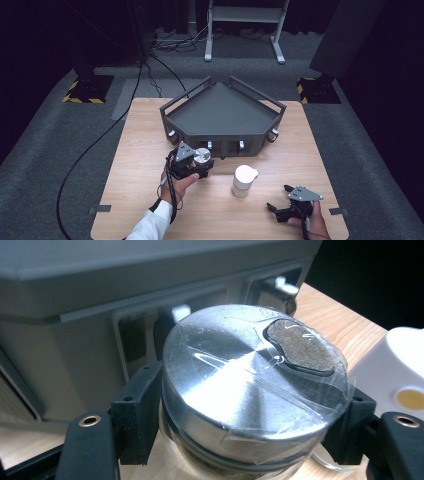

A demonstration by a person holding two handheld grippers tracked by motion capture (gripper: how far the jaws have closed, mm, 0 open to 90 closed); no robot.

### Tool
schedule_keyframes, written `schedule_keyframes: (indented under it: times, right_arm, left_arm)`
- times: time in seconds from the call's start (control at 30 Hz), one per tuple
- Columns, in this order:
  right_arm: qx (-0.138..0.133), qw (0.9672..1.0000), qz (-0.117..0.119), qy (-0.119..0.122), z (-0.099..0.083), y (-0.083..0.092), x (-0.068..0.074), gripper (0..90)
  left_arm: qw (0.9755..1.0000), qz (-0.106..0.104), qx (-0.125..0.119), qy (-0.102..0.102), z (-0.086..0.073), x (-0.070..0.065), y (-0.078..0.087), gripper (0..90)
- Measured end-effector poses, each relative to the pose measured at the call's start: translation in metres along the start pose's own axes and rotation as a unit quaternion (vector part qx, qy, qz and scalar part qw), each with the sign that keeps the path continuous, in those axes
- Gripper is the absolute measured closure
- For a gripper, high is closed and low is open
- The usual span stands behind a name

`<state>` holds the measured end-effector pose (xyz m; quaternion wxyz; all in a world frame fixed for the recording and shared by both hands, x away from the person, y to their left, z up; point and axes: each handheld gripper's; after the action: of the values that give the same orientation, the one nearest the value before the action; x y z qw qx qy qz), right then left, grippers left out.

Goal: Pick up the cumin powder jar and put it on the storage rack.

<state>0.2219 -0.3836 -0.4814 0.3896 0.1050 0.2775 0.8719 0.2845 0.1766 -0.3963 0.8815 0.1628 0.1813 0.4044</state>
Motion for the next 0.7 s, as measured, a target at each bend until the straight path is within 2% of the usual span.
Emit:
schedule_keyframes:
  times: [0.2, 0.5, 0.7]
  right_arm:
    - [0.000, 1.0000, 0.000, 0.000, 0.000, 0.000, 0.000, 0.0]
    - [0.000, 1.0000, 0.000, 0.000, 0.000, 0.000, 0.000, 0.0]
    - [0.000, 1.0000, 0.000, 0.000, 0.000, 0.000, 0.000, 0.0]
  left_arm:
    - [1.0000, 0.006, 0.007, 0.003, 0.019, -0.001, 0.007, 30.3]
    - [0.9999, 0.006, 0.002, 0.009, 0.036, -0.002, 0.015, 30.3]
    - [1.0000, 0.005, 0.005, 0.005, 0.049, 0.000, 0.019, 30.3]
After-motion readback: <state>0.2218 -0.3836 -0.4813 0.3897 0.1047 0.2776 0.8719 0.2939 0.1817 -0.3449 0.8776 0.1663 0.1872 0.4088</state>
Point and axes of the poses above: each handheld gripper's, and its own axes: y roughly backward along the jaws, z roughly out of its top, x roughly to its left, and after that the axes turned 1 degree about y, right-handed
